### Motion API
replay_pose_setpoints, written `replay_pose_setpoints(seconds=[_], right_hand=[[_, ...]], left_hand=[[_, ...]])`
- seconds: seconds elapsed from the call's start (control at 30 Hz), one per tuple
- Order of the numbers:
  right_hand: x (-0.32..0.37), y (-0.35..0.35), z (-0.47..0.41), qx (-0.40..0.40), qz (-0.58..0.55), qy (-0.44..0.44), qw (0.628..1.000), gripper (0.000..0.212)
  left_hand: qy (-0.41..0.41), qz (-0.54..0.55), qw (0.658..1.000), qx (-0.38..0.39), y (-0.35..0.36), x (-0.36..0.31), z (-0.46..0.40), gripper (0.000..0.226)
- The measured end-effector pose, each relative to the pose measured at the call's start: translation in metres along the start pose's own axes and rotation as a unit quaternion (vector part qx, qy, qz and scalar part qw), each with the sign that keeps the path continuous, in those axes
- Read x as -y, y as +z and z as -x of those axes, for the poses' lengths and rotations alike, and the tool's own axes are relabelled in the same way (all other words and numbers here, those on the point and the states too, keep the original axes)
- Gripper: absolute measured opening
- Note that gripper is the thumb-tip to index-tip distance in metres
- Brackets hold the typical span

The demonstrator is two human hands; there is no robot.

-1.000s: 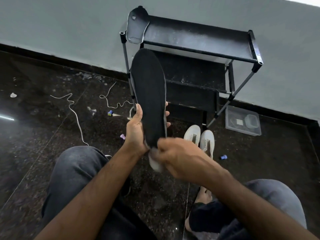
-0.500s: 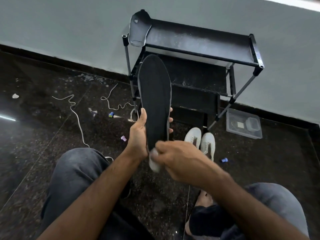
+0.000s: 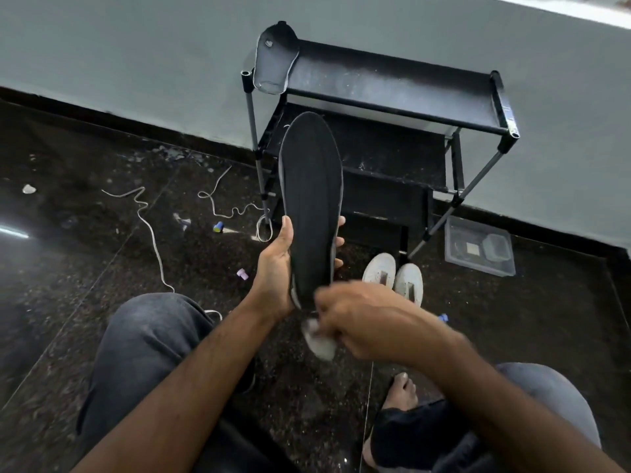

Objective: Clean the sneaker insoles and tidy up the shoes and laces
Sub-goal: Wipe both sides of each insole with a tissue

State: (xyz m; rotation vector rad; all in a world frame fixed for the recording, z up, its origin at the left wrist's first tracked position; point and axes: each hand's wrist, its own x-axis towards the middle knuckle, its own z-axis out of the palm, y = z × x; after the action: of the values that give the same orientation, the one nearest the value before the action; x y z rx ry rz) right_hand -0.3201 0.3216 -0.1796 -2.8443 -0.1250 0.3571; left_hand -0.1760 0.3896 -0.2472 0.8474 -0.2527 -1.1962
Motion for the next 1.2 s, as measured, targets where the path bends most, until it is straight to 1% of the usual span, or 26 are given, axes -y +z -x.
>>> replay_pose_setpoints(seconds=[0.03,0.07,0.1,0.13,0.17,0.2,0.23,0.27,0.33,0.37,0.47,0.5,0.53,0.57,0.6,0.67,0.8,0.87,0.93,0.97,1.0,1.03,1.07,1.1,1.13,1.2], right_hand=[[-0.003,-0.008,0.011,0.076,-0.048,0.010,0.996,0.020],[-0.007,-0.016,0.020,0.102,-0.118,0.037,0.987,0.019],[-0.014,-0.023,0.026,0.061,-0.180,0.070,0.979,0.018],[-0.022,-0.028,0.029,-0.029,-0.229,0.110,0.967,0.019],[-0.030,-0.031,0.028,-0.150,-0.256,0.140,0.945,0.018],[-0.035,-0.030,0.023,-0.261,-0.283,0.170,0.907,0.017],[-0.038,-0.028,0.017,-0.335,-0.334,0.200,0.858,0.015],[-0.037,-0.025,0.009,-0.371,-0.413,0.220,0.802,0.012],[-0.035,-0.017,-0.008,-0.370,-0.559,0.252,0.698,0.010],[-0.033,-0.013,-0.015,-0.363,-0.603,0.266,0.659,0.011],[-0.033,-0.006,-0.024,-0.365,-0.679,0.271,0.576,0.014],[-0.033,-0.007,-0.023,-0.366,-0.703,0.262,0.551,0.014],[-0.034,-0.008,-0.021,-0.364,-0.724,0.251,0.529,0.015],[-0.035,-0.008,-0.018,-0.362,-0.736,0.245,0.517,0.016],[-0.037,-0.008,-0.014,-0.360,-0.741,0.243,0.513,0.016],[-0.042,-0.006,-0.007,-0.355,-0.743,0.250,0.508,0.013],[-0.053,-0.006,0.008,-0.357,-0.753,0.269,0.482,0.012],[-0.055,-0.006,0.014,-0.354,-0.748,0.273,0.490,0.012],[-0.055,-0.006,0.016,-0.343,-0.728,0.276,0.525,0.011],[-0.055,-0.007,0.016,-0.345,-0.698,0.282,0.561,0.010],[-0.056,-0.007,0.016,-0.359,-0.637,0.292,0.617,0.009],[-0.057,-0.008,0.017,-0.381,-0.544,0.303,0.683,0.007],[-0.058,-0.010,0.016,-0.406,-0.440,0.308,0.739,0.005],[-0.059,-0.013,0.015,-0.429,-0.349,0.296,0.779,0.004],[-0.058,-0.016,0.012,-0.443,-0.287,0.270,0.805,0.006],[-0.051,-0.020,0.004,-0.424,-0.204,0.203,0.859,0.008]], left_hand=[[0.001,0.000,1.000,0.007,-0.001,0.001,-0.002,0.071],[-0.002,-0.003,1.000,0.013,0.000,0.002,-0.004,0.072],[-0.010,0.000,1.000,0.013,0.001,0.003,-0.005,0.072],[-0.019,0.015,1.000,0.013,0.002,0.004,-0.006,0.073],[-0.023,0.028,0.999,0.008,0.005,0.005,-0.005,0.071],[-0.018,0.025,1.000,-0.002,0.008,0.005,-0.004,0.068],[-0.006,-0.002,1.000,-0.018,0.010,0.005,-0.004,0.065],[0.007,-0.035,0.999,-0.030,0.012,0.005,-0.003,0.063],[0.030,-0.080,0.996,-0.031,0.015,0.005,0.001,0.059],[0.041,-0.105,0.993,-0.034,0.014,0.006,0.001,0.056],[0.063,-0.198,0.978,-0.031,0.011,0.009,-0.004,0.042],[0.064,-0.209,0.975,-0.027,0.009,0.010,-0.006,0.045],[0.062,-0.207,0.976,-0.034,0.008,0.010,-0.007,0.058],[0.055,-0.204,0.977,-0.039,0.006,0.010,-0.008,0.071],[0.051,-0.201,0.978,-0.038,0.005,0.010,-0.009,0.077],[0.058,-0.203,0.976,-0.046,0.002,0.008,-0.011,0.070],[0.066,-0.190,0.979,-0.047,0.006,-0.002,-0.007,0.039],[0.061,-0.190,0.979,-0.042,0.010,-0.007,-0.004,0.033],[0.062,-0.188,0.979,-0.039,0.012,-0.008,-0.002,0.034],[0.065,-0.187,0.980,-0.033,0.012,-0.007,-0.002,0.036],[0.070,-0.185,0.980,-0.027,0.012,-0.006,-0.002,0.037],[0.075,-0.186,0.980,-0.019,0.010,-0.005,-0.002,0.039],[0.078,-0.186,0.979,-0.011,0.009,-0.003,-0.003,0.043],[0.080,-0.187,0.979,-0.002,0.009,-0.002,-0.003,0.049],[0.082,-0.187,0.979,0.005,0.009,-0.001,-0.004,0.056],[0.082,-0.178,0.980,0.022,0.009,0.001,-0.003,0.068]])
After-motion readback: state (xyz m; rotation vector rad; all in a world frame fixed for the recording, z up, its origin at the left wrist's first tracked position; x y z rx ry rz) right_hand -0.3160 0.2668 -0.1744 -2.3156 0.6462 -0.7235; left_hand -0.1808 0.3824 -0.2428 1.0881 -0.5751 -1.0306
